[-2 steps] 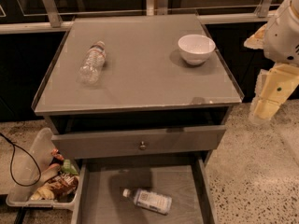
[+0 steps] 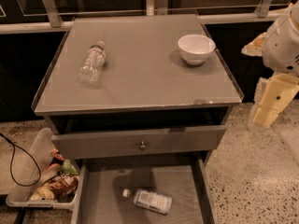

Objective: Pick blue plastic bottle from middle drawer and place on counter

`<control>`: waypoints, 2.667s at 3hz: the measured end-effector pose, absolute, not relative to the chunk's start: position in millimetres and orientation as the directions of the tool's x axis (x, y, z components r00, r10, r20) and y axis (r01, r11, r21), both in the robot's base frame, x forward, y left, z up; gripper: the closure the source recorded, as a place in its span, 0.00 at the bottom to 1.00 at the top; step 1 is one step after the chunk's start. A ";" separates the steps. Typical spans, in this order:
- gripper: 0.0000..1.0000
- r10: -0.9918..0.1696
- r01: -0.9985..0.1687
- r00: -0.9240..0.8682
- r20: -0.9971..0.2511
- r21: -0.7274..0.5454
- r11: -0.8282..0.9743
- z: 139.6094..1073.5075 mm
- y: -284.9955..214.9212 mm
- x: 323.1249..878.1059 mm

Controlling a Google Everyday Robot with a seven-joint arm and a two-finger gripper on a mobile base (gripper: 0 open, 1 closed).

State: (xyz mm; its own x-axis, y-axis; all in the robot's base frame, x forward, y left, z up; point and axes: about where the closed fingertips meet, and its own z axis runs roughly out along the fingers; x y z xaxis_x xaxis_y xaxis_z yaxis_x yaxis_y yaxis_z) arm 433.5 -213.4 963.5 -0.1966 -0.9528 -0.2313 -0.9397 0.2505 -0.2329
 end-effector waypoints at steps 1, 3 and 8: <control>0.00 -0.942 -0.957 -0.145 -0.304 -0.198 0.211 927.1 -206.9 416.3; 0.00 -0.896 -0.991 -0.096 -0.434 -0.043 0.127 818.9 -190.1 360.5; 0.00 -0.796 -0.912 -0.336 -0.504 -0.037 0.408 664.9 -172.7 387.9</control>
Offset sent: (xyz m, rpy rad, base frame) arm -0.0819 0.0221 -0.1669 0.3132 0.1520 0.2169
